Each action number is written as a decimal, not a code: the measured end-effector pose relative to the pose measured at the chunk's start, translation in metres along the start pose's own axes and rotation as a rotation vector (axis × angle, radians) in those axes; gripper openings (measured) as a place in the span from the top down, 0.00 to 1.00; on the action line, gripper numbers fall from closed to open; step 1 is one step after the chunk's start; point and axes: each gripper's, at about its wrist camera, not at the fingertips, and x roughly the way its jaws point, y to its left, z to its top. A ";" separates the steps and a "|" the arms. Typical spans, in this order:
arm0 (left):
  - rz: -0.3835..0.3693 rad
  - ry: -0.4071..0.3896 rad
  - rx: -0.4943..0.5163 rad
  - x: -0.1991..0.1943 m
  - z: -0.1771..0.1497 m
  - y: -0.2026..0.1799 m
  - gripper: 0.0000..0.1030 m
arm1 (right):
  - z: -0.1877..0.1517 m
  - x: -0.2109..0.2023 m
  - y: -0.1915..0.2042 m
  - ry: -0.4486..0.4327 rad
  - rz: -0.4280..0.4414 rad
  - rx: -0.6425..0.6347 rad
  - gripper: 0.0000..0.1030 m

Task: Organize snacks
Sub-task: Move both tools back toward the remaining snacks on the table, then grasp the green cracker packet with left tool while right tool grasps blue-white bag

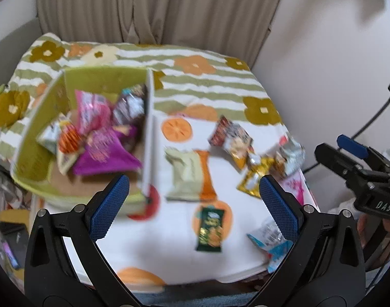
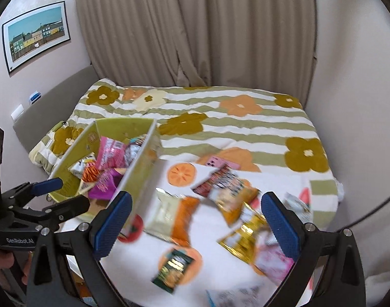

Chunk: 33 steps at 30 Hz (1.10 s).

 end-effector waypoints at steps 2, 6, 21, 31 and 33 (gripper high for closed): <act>-0.001 0.017 0.000 0.005 -0.016 -0.013 0.02 | -0.011 -0.007 -0.012 0.005 -0.006 0.006 0.03; 0.007 0.057 0.000 0.017 -0.043 -0.030 0.02 | -0.038 -0.015 -0.035 0.027 -0.025 0.027 0.03; 0.054 0.235 0.083 0.115 -0.109 -0.049 0.16 | -0.137 0.028 -0.077 0.214 0.016 0.113 0.03; 0.074 0.292 0.162 0.158 -0.123 -0.048 0.29 | -0.172 0.065 -0.075 0.280 0.059 0.139 0.02; 0.075 0.298 0.176 0.163 -0.125 -0.048 0.29 | -0.176 0.070 -0.074 0.290 0.055 0.137 0.02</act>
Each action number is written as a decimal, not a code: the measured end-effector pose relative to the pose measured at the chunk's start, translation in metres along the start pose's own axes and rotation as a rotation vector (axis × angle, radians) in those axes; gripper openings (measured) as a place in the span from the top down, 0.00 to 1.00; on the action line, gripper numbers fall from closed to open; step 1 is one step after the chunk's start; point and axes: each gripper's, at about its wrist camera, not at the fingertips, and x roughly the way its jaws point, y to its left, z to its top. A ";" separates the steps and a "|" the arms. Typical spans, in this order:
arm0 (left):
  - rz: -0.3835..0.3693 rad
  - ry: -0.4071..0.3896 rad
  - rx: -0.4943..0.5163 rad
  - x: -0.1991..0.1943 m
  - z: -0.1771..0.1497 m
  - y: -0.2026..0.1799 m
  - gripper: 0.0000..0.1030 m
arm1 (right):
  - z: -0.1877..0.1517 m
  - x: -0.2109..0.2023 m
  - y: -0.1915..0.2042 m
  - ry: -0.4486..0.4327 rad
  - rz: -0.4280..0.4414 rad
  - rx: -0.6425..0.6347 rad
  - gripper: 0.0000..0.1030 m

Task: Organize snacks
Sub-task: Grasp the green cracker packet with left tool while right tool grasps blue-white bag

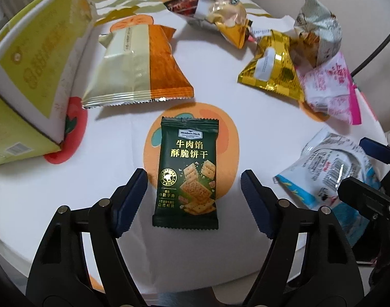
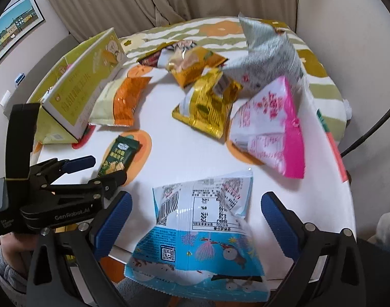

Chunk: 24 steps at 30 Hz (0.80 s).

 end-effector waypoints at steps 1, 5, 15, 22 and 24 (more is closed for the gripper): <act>0.000 0.002 0.005 0.002 -0.001 0.000 0.30 | -0.001 0.002 0.000 0.002 -0.003 -0.001 0.02; 0.040 -0.004 0.051 0.007 0.001 -0.003 0.43 | -0.002 0.008 0.001 0.012 -0.013 -0.006 0.02; 0.044 -0.002 0.109 0.010 0.008 -0.007 0.61 | 0.000 0.018 0.006 0.047 -0.034 -0.026 0.02; 0.036 0.003 0.093 0.009 0.007 -0.003 0.62 | 0.000 0.034 0.006 0.135 -0.058 -0.042 0.03; 0.038 0.004 0.092 0.009 0.008 -0.003 0.62 | 0.000 0.038 0.006 0.159 -0.080 -0.057 0.03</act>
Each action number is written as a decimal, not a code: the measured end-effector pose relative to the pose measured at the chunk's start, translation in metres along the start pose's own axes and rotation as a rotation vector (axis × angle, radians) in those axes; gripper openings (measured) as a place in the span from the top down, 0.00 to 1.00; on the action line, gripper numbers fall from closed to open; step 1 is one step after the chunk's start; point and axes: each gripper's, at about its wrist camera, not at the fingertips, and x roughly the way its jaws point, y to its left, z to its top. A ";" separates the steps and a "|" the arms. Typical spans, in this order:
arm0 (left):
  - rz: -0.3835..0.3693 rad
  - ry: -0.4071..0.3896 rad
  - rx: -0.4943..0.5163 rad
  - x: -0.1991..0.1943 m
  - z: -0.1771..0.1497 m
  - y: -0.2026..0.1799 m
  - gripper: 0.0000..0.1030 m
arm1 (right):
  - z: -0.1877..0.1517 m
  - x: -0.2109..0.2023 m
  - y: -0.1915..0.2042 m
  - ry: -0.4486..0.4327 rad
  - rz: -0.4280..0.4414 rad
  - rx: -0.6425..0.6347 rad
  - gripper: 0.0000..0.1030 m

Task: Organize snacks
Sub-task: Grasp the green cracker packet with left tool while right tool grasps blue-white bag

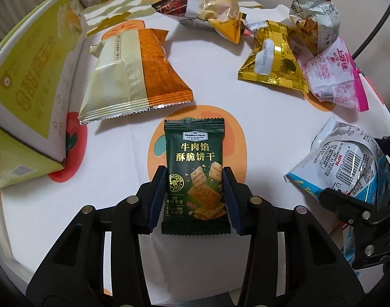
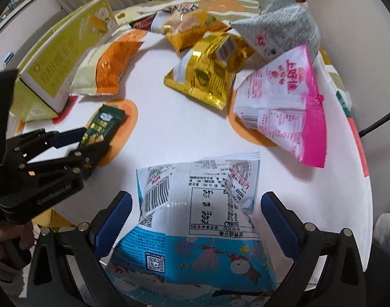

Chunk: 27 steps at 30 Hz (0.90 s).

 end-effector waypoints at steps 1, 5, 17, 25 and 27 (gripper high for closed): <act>0.000 0.001 -0.001 0.000 0.001 0.000 0.62 | 0.000 0.002 0.000 0.006 0.001 -0.001 0.03; 0.004 -0.001 -0.007 0.000 0.002 0.001 0.62 | 0.000 0.007 0.003 0.024 0.002 -0.010 0.07; -0.020 -0.041 -0.028 -0.022 -0.001 0.004 0.62 | 0.005 -0.004 0.006 -0.029 -0.015 -0.032 0.38; -0.020 -0.136 -0.073 -0.085 0.017 0.013 0.62 | 0.019 -0.048 0.010 -0.122 -0.004 -0.038 0.38; -0.013 -0.166 -0.092 -0.105 0.022 0.019 0.62 | 0.024 -0.063 0.012 -0.149 0.002 -0.045 0.38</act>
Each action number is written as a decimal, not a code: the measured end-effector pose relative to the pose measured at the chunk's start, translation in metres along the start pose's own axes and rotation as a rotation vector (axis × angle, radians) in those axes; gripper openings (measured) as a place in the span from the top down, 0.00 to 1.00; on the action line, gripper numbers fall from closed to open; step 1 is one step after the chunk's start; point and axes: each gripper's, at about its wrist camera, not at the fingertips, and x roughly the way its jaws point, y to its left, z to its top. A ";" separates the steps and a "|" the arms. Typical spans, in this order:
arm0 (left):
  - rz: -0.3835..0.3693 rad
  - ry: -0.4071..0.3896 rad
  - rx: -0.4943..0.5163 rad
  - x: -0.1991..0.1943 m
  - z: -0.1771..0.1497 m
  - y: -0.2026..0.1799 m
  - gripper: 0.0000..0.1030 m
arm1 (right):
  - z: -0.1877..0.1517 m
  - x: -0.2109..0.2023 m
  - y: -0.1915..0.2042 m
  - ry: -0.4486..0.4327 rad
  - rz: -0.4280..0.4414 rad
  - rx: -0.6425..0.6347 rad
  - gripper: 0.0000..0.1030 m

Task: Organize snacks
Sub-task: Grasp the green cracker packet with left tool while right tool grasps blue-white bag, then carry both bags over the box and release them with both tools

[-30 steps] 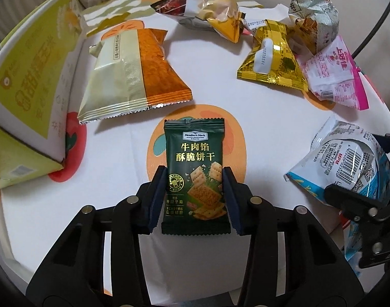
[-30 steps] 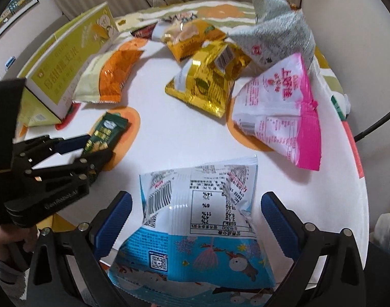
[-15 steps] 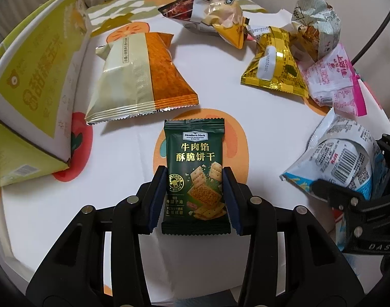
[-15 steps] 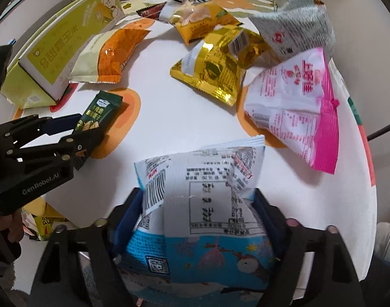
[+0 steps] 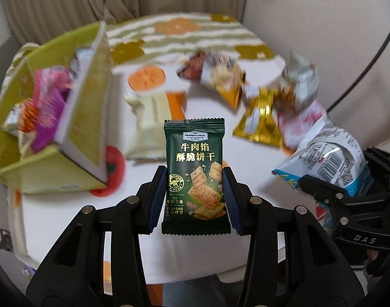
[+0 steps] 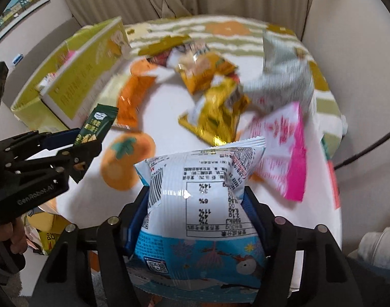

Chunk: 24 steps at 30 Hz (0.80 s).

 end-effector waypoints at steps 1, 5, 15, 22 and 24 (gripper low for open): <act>0.006 -0.017 -0.008 -0.009 0.004 0.002 0.62 | 0.005 -0.006 0.003 -0.017 0.006 -0.004 0.38; 0.030 -0.079 -0.045 -0.043 0.021 0.020 0.62 | 0.029 -0.027 0.016 -0.081 0.032 -0.029 0.38; 0.110 -0.170 -0.121 -0.093 0.053 0.108 0.62 | 0.103 -0.052 0.088 -0.209 0.112 -0.122 0.38; 0.142 -0.167 -0.181 -0.098 0.063 0.194 0.62 | 0.147 -0.047 0.157 -0.237 0.179 -0.149 0.38; 0.146 -0.159 -0.189 -0.094 0.064 0.219 0.62 | 0.158 -0.042 0.175 -0.240 0.187 -0.152 0.38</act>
